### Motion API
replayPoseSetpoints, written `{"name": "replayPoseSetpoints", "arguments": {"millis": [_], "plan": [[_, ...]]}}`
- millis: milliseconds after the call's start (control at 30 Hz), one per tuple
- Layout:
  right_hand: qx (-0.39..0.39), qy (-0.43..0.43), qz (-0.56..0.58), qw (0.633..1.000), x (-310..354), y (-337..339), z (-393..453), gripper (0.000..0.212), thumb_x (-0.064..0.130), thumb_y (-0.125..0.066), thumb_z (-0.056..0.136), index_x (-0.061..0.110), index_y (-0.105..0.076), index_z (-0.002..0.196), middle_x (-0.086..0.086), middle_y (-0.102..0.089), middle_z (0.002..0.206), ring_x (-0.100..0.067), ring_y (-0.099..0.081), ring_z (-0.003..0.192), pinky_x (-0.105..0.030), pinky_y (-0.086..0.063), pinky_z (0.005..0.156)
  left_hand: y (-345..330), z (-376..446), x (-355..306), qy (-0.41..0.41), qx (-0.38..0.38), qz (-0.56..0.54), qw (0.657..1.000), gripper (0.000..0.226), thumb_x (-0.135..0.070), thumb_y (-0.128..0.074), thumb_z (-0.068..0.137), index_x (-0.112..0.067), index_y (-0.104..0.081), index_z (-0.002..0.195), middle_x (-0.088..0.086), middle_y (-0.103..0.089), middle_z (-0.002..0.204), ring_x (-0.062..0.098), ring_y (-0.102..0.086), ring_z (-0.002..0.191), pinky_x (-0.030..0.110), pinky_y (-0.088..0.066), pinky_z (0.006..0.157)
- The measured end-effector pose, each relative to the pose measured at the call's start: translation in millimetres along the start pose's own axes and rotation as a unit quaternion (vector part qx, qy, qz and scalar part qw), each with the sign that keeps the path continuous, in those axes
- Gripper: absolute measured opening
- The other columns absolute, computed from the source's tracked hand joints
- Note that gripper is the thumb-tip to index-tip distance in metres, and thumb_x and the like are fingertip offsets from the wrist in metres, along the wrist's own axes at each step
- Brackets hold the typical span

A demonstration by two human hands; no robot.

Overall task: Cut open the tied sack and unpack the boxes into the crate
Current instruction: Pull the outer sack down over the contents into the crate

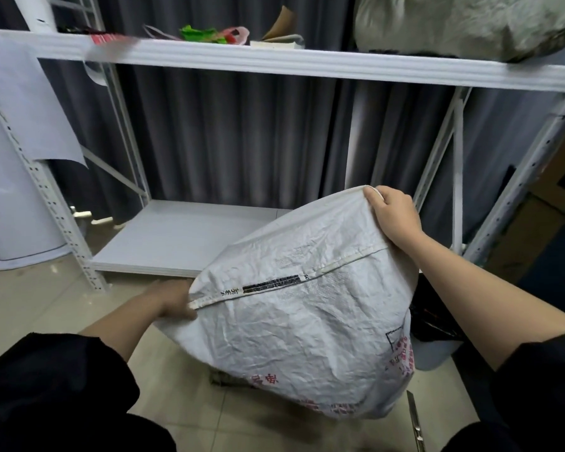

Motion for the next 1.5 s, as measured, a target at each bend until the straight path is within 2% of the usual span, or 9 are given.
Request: {"name": "replayPoseSetpoints", "arguments": {"millis": [100, 233, 500, 833, 1000, 1100, 1267, 1400, 1500], "plan": [[0.033, 0.007, -0.053, 0.998, 2.6, 2.4, -3.8, 0.026, 0.05, -0.043, 0.092, 0.025, -0.051, 0.093, 0.0, -0.062, 0.092, -0.032, -0.059, 0.097, -0.038, -0.04, 0.072, 34.4, -0.7, 1.9, -0.005, -0.105, -0.036, 0.994, 0.028, -0.039, -0.053, 0.088, -0.018, -0.058, 0.105, 0.01, -0.063, 0.122, 0.028, -0.058, 0.111, 0.033, -0.047, 0.087], [0.263, 0.116, -0.183, 0.94, 19.1, -29.5, -50.7, 0.108, 0.073, -0.066, 0.064, 0.036, -0.01, 0.148, 0.004, -0.011, 0.157, -0.022, -0.031, 0.139, -0.041, -0.028, 0.111, 116.4, -12.3, 12.9, 0.038, -0.255, -0.164, 0.952, 0.022, -0.031, -0.041, 0.096, -0.012, -0.05, 0.088, 0.022, -0.063, 0.112, 0.038, -0.057, 0.103, 0.04, -0.044, 0.083], [0.383, 0.074, -0.381, 0.838, 9.9, -74.0, -92.3, 0.067, 0.047, -0.062, 0.081, 0.022, -0.035, 0.137, -0.011, -0.049, 0.132, -0.034, -0.055, 0.113, -0.038, -0.043, 0.088, 246.6, -30.5, -7.6, 0.062, -0.358, -0.226, 0.904, 0.026, -0.028, -0.042, 0.093, -0.006, -0.055, 0.095, 0.025, -0.06, 0.114, 0.042, -0.056, 0.104, 0.038, -0.041, 0.078], [-0.166, 0.139, -0.275, 0.937, 132.1, 106.5, 58.8, 0.036, 0.009, -0.042, 0.09, 0.016, -0.056, 0.122, -0.018, -0.06, 0.114, -0.04, -0.057, 0.103, -0.045, -0.039, 0.084, 361.6, -134.8, 12.3, 0.056, -0.616, -0.325, 0.715, 0.036, -0.023, -0.035, 0.094, -0.003, -0.044, 0.122, 0.022, -0.055, 0.123, 0.04, -0.052, 0.111, 0.044, -0.041, 0.088], [0.052, 0.092, -0.349, 0.931, 75.8, 48.2, 43.2, 0.048, 0.005, -0.04, 0.087, 0.027, -0.056, 0.127, -0.016, -0.063, 0.11, -0.038, -0.061, 0.097, -0.035, -0.04, 0.069, 276.6, -45.2, -11.4, 0.045, -0.258, -0.106, 0.959, 0.028, -0.021, -0.05, 0.092, -0.001, -0.051, 0.111, 0.025, -0.058, 0.12, 0.039, -0.056, 0.105, 0.041, -0.045, 0.086], [-0.031, 0.125, -0.306, 0.943, 82.7, 71.2, 39.2, 0.055, 0.003, -0.038, 0.084, 0.035, -0.06, 0.122, -0.015, -0.067, 0.107, -0.038, -0.063, 0.095, -0.033, -0.039, 0.067, 268.3, -44.4, -1.6, 0.068, -0.296, -0.156, 0.94, 0.018, -0.024, -0.046, 0.092, -0.008, -0.048, 0.101, 0.022, -0.058, 0.118, 0.037, -0.056, 0.098, 0.043, -0.045, 0.086], [-0.249, 0.107, -0.209, 0.94, 91.4, 120.8, 36.8, 0.038, 0.014, -0.038, 0.085, 0.023, -0.062, 0.112, -0.012, -0.066, 0.103, -0.037, -0.062, 0.093, -0.042, -0.042, 0.079, 302.9, -108.2, -2.5, 0.043, -0.591, -0.306, 0.746, 0.022, -0.02, -0.037, 0.094, -0.007, -0.042, 0.112, 0.023, -0.063, 0.101, 0.046, -0.057, 0.089, 0.042, -0.037, 0.069], [0.044, 0.084, -0.414, 0.905, 38.8, 40.0, 34.1, 0.036, 0.008, -0.043, 0.087, 0.012, -0.059, 0.119, -0.016, -0.065, 0.109, -0.037, -0.064, 0.098, -0.039, -0.048, 0.077, 256.8, -39.4, -12.5, 0.055, -0.327, -0.142, 0.933, 0.021, -0.029, -0.037, 0.096, -0.011, -0.042, 0.104, 0.022, -0.06, 0.113, 0.041, -0.057, 0.096, 0.04, -0.039, 0.073], [-0.082, 0.118, -0.338, 0.93, 69.5, 90.6, 49.9, 0.041, 0.011, -0.041, 0.09, 0.025, -0.058, 0.125, -0.02, -0.067, 0.105, -0.041, -0.064, 0.094, -0.039, -0.047, 0.075, 296.7, -58.3, -9.5, 0.06, -0.428, -0.174, 0.885, 0.026, -0.028, -0.038, 0.095, -0.009, -0.044, 0.11, 0.025, -0.06, 0.113, 0.045, -0.057, 0.101, 0.043, -0.041, 0.077]]}}
Point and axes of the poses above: each hand's wrist, its own z-axis towards the middle knuckle, its own y-axis out of the back of the hand, x = y × z, the point moved 10 cm from there along z, towards the middle knuckle
